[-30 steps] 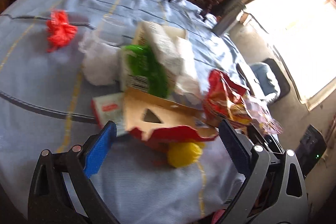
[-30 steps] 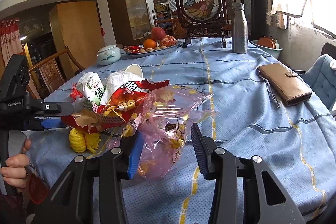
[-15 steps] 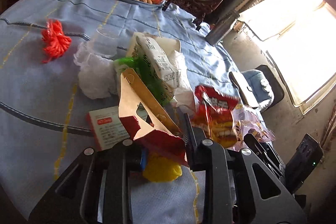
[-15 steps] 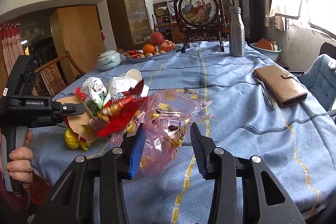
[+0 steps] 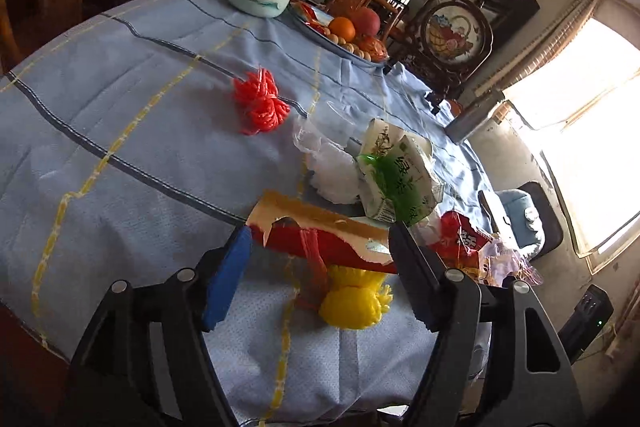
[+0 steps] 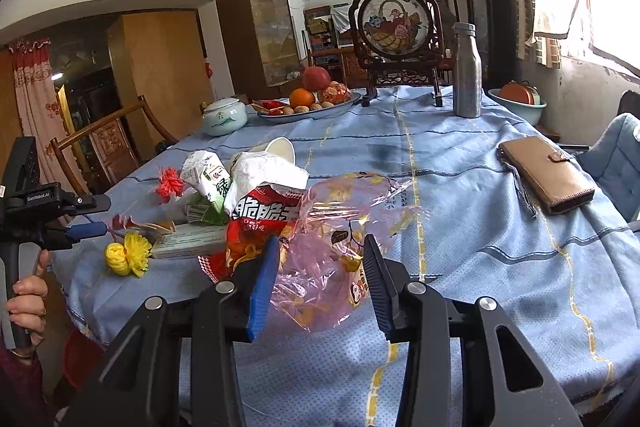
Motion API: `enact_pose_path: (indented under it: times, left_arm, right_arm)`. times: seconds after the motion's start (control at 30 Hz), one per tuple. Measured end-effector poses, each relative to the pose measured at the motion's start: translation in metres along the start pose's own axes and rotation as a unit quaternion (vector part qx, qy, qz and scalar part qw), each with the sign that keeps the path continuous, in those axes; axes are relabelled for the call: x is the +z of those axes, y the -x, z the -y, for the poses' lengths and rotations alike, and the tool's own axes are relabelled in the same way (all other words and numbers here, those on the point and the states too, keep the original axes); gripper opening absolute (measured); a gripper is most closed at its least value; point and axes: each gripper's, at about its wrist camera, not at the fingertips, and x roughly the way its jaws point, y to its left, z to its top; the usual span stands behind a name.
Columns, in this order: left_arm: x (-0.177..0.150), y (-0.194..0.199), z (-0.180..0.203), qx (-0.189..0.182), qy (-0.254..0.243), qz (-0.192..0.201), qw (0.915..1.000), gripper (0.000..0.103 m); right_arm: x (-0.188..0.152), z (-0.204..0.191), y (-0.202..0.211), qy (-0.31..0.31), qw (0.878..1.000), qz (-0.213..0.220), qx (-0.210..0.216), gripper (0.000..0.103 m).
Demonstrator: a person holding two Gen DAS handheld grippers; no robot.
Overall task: Collect trash
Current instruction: 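Grasp the yellow toy with the left tool while the right tool holds the pink bag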
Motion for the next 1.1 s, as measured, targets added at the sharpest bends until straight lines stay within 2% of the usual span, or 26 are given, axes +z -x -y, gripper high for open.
enact_pose_path:
  times: [0.17,0.3,0.37,0.47,0.57,0.7,0.73,0.77,0.8,0.83,0.97,1.1]
  left_arm:
    - [-0.006,0.013,0.018,-0.003,-0.033,0.009,0.9994,0.069]
    - [-0.009,-0.001,0.039,-0.031,-0.051,-0.023,0.998,0.071]
    - [-0.012,-0.01,0.049,-0.031,-0.056,-0.035,0.9973,0.079]
    - [-0.021,-0.022,0.059,-0.016,-0.071,-0.052,0.996,0.081]
    - [-0.032,-0.028,0.06,0.003,-0.073,-0.057,0.9957,0.086]
    - [-0.048,-0.041,0.066,0.053,-0.108,-0.051,0.9914,0.088]
    - [-0.051,-0.045,0.069,0.065,-0.124,-0.045,0.9891,0.083]
    - [-0.053,-0.047,0.072,0.077,-0.139,-0.034,0.9868,0.056]
    - [-0.055,-0.051,0.076,0.089,-0.158,-0.029,0.9829,0.04]
    - [-0.057,-0.052,0.077,0.087,-0.164,-0.033,0.9821,0.038]
    - [-0.057,-0.029,0.074,0.04,-0.15,-0.02,0.9876,0.038]
    - [-0.053,0.008,0.07,0.003,-0.14,0.001,0.9901,0.038]
  right_arm:
    - [0.0,-0.006,-0.002,0.005,1.0,-0.001,0.005,0.043]
    - [-0.001,-0.009,-0.005,0.009,1.0,-0.006,0.006,0.043]
    - [-0.001,-0.011,-0.009,0.005,1.0,-0.014,0.014,0.043]
    - [-0.002,-0.012,-0.017,-0.005,0.999,-0.029,0.034,0.043]
    - [-0.001,-0.012,-0.02,-0.019,0.998,-0.03,0.053,0.054]
    - [0.002,-0.014,-0.018,-0.022,0.998,-0.022,0.062,0.059]
    - [0.002,-0.015,-0.018,-0.022,0.998,-0.021,0.063,0.059]
    - [0.002,-0.016,-0.017,-0.022,0.997,-0.021,0.064,0.06]
    - [0.002,-0.016,-0.016,-0.022,0.997,-0.021,0.065,0.061]
    - [0.003,-0.016,-0.015,-0.023,0.997,-0.02,0.066,0.064]
    - [0.005,-0.013,-0.014,-0.034,0.996,-0.019,0.079,0.075]
    - [0.001,-0.017,-0.026,-0.03,0.997,-0.036,0.064,0.076]
